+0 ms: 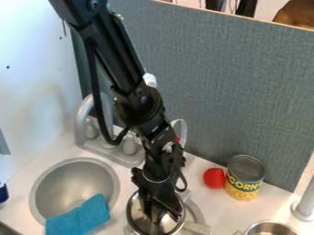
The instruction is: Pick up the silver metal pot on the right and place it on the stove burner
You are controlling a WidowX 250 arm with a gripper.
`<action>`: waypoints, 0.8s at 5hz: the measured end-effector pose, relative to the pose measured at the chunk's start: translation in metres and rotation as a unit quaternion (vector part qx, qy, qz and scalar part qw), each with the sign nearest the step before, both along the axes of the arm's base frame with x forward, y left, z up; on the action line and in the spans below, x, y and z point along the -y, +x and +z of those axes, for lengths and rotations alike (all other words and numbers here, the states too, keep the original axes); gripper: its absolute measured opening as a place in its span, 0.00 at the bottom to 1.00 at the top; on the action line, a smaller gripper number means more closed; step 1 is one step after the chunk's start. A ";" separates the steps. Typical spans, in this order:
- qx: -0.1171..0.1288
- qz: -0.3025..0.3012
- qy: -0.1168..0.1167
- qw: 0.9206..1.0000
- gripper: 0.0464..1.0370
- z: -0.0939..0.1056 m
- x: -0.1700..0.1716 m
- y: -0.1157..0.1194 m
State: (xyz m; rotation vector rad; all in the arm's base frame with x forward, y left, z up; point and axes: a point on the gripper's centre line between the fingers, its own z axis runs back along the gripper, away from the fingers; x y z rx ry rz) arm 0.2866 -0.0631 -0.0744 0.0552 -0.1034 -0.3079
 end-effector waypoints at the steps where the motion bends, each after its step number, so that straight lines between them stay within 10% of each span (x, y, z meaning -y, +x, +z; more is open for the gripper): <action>1: 0.002 -0.015 -0.015 1.000 0.28 -0.002 0.005 0.001; 2: 0.002 -0.040 -0.033 0.999 0.34 -0.006 0.012 0.003; 4: -0.006 -0.054 -0.042 0.998 0.92 -0.005 0.014 0.006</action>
